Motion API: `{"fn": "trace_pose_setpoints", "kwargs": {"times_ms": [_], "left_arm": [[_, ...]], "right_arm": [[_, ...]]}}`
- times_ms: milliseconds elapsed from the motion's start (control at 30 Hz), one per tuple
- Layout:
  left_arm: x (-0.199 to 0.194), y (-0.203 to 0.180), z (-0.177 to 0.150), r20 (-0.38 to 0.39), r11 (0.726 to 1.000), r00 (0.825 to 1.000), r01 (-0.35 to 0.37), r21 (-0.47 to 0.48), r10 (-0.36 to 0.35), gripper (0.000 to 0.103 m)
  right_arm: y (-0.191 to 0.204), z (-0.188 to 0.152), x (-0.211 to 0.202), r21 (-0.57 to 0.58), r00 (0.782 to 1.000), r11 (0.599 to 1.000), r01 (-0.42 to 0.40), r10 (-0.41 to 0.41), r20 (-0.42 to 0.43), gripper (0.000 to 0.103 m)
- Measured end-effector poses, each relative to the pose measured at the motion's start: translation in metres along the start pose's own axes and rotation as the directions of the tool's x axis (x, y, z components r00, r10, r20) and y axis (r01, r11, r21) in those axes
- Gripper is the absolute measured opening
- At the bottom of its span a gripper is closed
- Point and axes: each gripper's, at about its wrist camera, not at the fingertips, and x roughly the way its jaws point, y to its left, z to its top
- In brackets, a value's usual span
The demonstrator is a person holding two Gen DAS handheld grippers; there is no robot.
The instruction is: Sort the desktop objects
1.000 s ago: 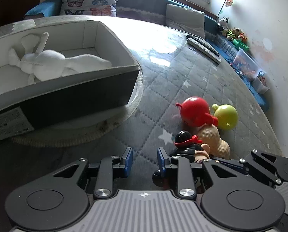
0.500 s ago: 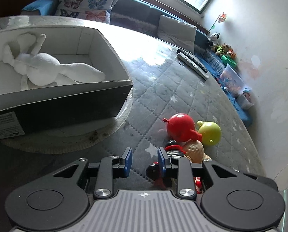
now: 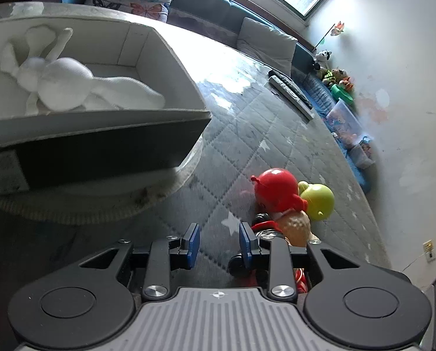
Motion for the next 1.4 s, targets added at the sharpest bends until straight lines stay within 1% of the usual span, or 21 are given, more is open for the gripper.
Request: {"fn": "trace_pose_setpoints", "kwargs": {"times_ms": [67, 200, 367, 567, 667, 733, 767, 900, 1000, 1100, 1267, 1400], "left_arm": [[-0.004, 0.001, -0.003, 0.001, 1.0, 1.0, 0.002, -0.01, -0.002, 0.032], [-0.011, 0.002, -0.011, 0.009, 1.0, 1.0, 0.004, 0.0, -0.004, 0.032], [-0.019, 0.004, -0.011, 0.0, 1.0, 1.0, 0.022, -0.012, -0.022, 0.033], [-0.027, -0.011, -0.011, 0.031, 0.995, 0.997, 0.073, 0.061, -0.075, 0.034], [-0.023, -0.016, -0.011, 0.011, 0.992, 0.995, 0.095, 0.083, -0.096, 0.035], [-0.017, -0.018, -0.013, -0.009, 0.991, 0.996, 0.092, 0.093, -0.092, 0.035], [-0.015, -0.018, -0.013, -0.011, 0.992, 0.996, 0.092, 0.091, -0.092, 0.037], [-0.012, -0.012, -0.013, -0.013, 0.992, 0.993, 0.114, 0.055, -0.114, 0.039], [-0.006, -0.003, -0.011, -0.021, 0.989, 0.989, 0.148, -0.016, -0.148, 0.041], [-0.001, 0.005, -0.012, -0.027, 0.979, 0.982, 0.183, -0.085, -0.186, 0.043], [0.004, 0.012, -0.013, -0.023, 0.968, 0.978, 0.203, -0.149, -0.208, 0.047], [0.005, 0.014, -0.015, -0.012, 0.962, 0.976, 0.213, -0.171, -0.219, 0.046]], "right_arm": [[0.001, -0.001, -0.001, -0.017, 1.0, 1.0, -0.014, 0.014, -0.003, 0.042], [0.002, -0.003, -0.002, -0.03, 1.0, 0.999, -0.031, 0.031, -0.006, 0.042], [0.003, -0.005, -0.004, -0.044, 0.999, 0.998, -0.05, 0.05, -0.009, 0.042], [0.005, -0.007, -0.006, -0.06, 0.997, 0.996, -0.073, 0.073, -0.013, 0.043], [0.006, -0.007, -0.007, -0.055, 0.997, 0.996, -0.075, 0.074, -0.013, 0.043], [0.006, -0.007, -0.007, -0.053, 0.997, 0.996, -0.074, 0.074, -0.012, 0.043], [0.006, -0.007, -0.007, -0.053, 0.997, 0.996, -0.076, 0.075, -0.012, 0.043], [0.006, -0.007, -0.006, -0.048, 0.997, 0.996, -0.075, 0.075, -0.009, 0.044], [0.006, -0.007, -0.006, -0.045, 0.997, 0.996, -0.077, 0.077, -0.009, 0.044], [0.006, -0.007, -0.004, -0.041, 0.997, 0.996, -0.073, 0.073, -0.009, 0.044], [0.008, -0.007, -0.003, -0.041, 0.998, 0.997, -0.065, 0.065, -0.01, 0.044], [0.008, -0.006, -0.003, -0.039, 0.998, 0.997, -0.062, 0.061, -0.009, 0.043]]}}
